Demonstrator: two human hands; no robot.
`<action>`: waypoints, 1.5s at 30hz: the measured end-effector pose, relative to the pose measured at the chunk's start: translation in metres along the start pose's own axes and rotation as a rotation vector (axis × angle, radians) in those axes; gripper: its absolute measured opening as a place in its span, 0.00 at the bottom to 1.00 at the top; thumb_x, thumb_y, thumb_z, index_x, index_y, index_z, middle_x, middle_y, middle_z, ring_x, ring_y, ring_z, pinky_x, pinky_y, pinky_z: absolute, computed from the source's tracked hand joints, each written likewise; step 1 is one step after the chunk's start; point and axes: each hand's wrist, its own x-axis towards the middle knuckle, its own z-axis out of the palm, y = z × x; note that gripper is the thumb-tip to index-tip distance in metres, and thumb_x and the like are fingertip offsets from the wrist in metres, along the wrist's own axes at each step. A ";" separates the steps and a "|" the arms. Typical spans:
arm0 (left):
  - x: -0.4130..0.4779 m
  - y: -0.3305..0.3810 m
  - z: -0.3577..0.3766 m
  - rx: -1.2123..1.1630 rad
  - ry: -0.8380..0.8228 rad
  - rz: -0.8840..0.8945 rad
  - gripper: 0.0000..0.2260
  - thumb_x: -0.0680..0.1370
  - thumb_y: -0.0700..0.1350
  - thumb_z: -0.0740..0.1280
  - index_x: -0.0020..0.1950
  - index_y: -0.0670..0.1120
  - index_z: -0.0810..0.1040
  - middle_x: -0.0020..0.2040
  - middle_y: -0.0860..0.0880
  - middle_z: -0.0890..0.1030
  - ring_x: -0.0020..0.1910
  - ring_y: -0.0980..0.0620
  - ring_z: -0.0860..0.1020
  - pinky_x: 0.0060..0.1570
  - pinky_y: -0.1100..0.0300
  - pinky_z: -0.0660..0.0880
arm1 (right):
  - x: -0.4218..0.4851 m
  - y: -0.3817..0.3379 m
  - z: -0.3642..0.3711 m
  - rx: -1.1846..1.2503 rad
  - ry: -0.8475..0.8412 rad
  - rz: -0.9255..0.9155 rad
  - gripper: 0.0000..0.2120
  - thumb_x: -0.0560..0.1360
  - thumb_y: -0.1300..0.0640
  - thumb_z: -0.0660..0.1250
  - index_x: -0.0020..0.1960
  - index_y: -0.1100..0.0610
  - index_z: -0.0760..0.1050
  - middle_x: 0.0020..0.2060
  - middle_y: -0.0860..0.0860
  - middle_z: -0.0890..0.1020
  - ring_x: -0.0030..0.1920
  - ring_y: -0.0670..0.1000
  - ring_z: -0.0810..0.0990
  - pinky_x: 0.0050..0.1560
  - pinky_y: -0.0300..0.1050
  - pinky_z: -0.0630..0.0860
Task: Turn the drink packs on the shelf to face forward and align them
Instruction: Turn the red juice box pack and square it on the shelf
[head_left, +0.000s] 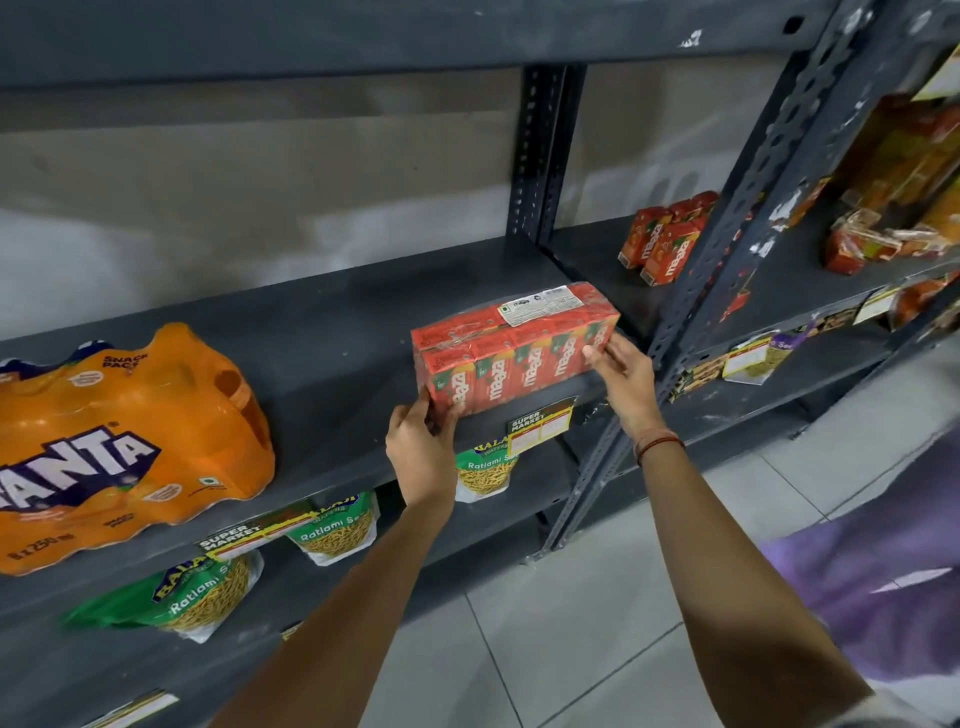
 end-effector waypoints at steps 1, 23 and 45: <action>-0.001 0.003 0.002 0.001 -0.001 0.001 0.17 0.74 0.45 0.70 0.60 0.39 0.78 0.48 0.40 0.78 0.42 0.49 0.76 0.49 0.57 0.75 | 0.002 0.000 -0.002 0.000 0.003 0.007 0.15 0.77 0.58 0.67 0.63 0.55 0.74 0.55 0.47 0.80 0.55 0.37 0.78 0.59 0.35 0.74; 0.001 -0.002 0.000 0.061 -0.095 0.075 0.15 0.76 0.44 0.67 0.60 0.39 0.77 0.48 0.40 0.78 0.45 0.45 0.78 0.49 0.50 0.77 | 0.001 -0.003 -0.003 -0.033 0.008 0.087 0.26 0.74 0.64 0.69 0.71 0.62 0.66 0.58 0.50 0.75 0.60 0.45 0.72 0.54 0.27 0.72; 0.000 -0.072 -0.279 0.076 0.514 0.184 0.13 0.76 0.43 0.66 0.60 0.42 0.75 0.59 0.40 0.73 0.58 0.46 0.73 0.57 0.62 0.69 | -0.164 -0.124 0.281 0.067 -0.115 -0.351 0.19 0.74 0.51 0.70 0.61 0.58 0.74 0.55 0.50 0.76 0.56 0.46 0.76 0.54 0.43 0.76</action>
